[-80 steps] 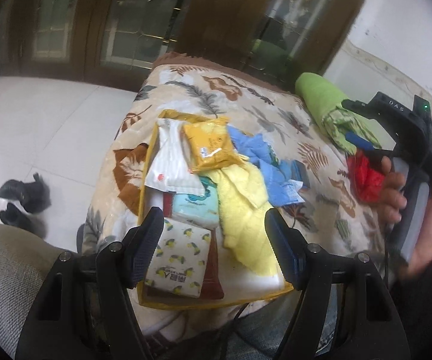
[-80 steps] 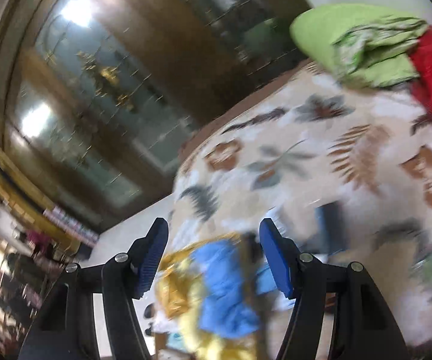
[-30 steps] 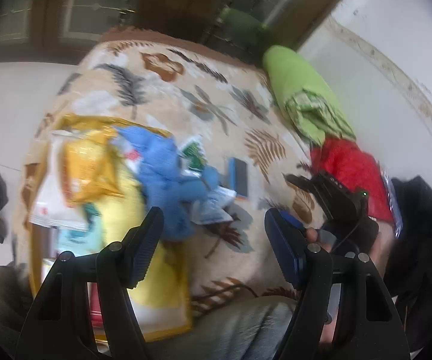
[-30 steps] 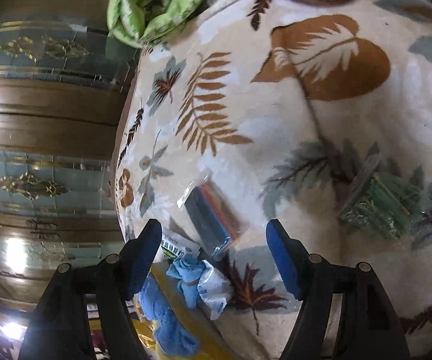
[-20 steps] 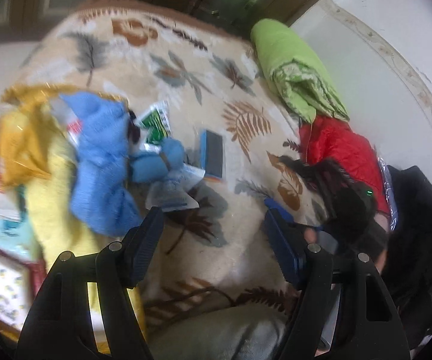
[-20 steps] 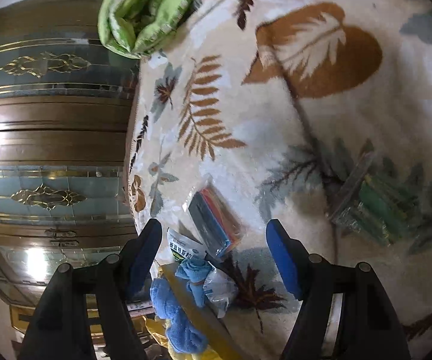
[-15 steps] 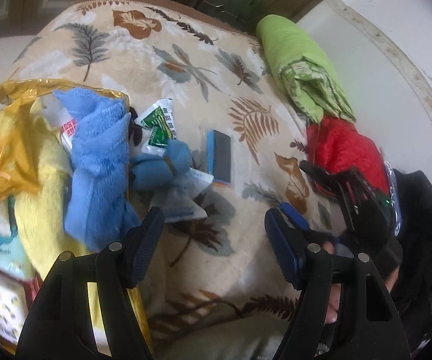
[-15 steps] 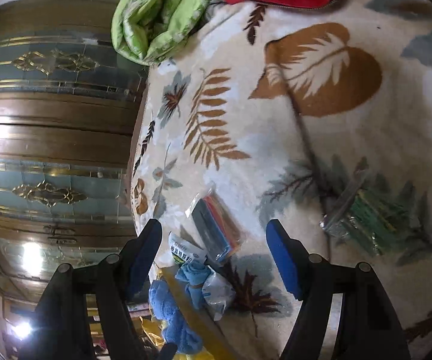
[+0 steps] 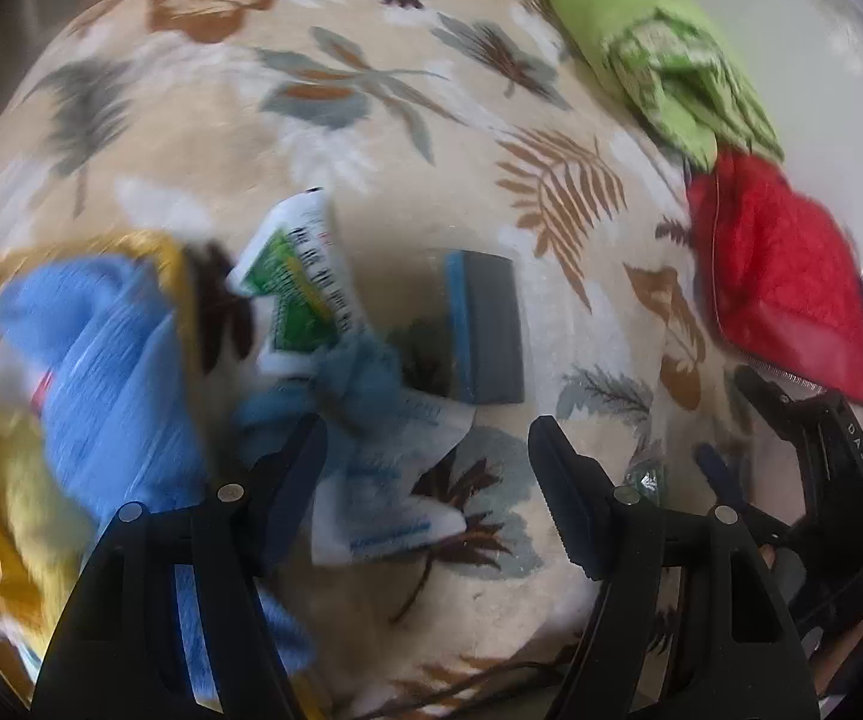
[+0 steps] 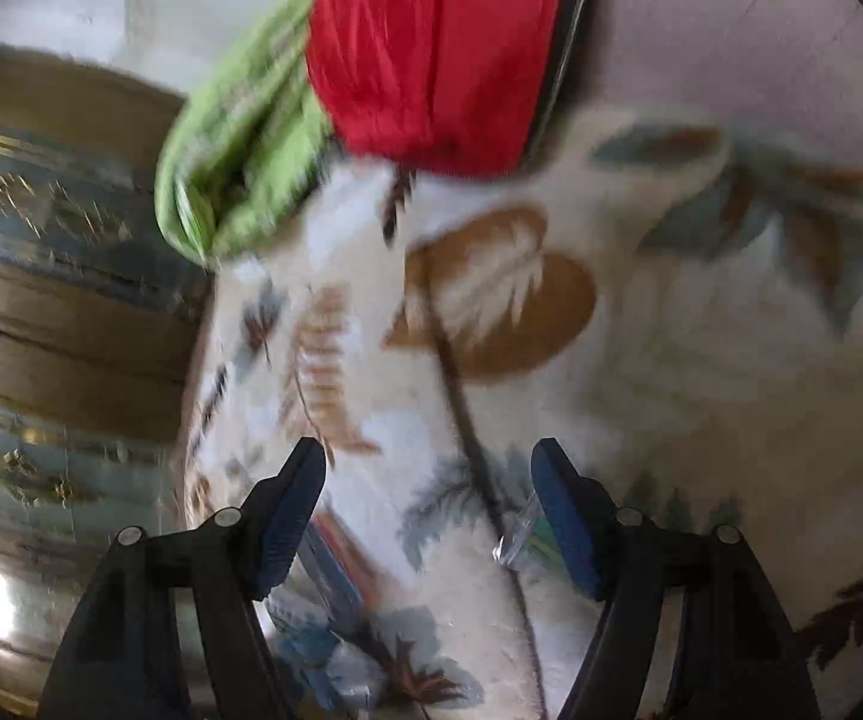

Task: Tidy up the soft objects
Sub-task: 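Grasp the desiccant packet with the left gripper while the right reaches the green sticks bag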

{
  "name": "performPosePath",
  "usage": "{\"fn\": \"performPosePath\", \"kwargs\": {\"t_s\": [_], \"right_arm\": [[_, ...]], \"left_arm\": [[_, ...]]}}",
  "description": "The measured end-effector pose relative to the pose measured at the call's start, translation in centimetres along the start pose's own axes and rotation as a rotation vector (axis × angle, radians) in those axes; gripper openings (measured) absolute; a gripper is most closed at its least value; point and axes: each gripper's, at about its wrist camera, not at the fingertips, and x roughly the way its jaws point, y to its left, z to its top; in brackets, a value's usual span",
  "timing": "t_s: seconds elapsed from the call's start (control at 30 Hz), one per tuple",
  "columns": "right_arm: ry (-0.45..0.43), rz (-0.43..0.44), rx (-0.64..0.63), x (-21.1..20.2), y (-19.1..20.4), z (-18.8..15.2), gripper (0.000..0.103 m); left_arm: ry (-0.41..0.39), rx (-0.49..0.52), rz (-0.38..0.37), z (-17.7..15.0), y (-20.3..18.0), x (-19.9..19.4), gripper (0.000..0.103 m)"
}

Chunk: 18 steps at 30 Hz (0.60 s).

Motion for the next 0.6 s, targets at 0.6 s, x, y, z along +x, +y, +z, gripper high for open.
{"fn": "performPosePath", "kwargs": {"t_s": [0.6], "right_arm": [[0.421, -0.147, -0.200, 3.6, -1.7, 0.0, 0.070]], "left_arm": [[0.103, 0.047, 0.022, -1.8, -0.2, -1.4, 0.070]]}}
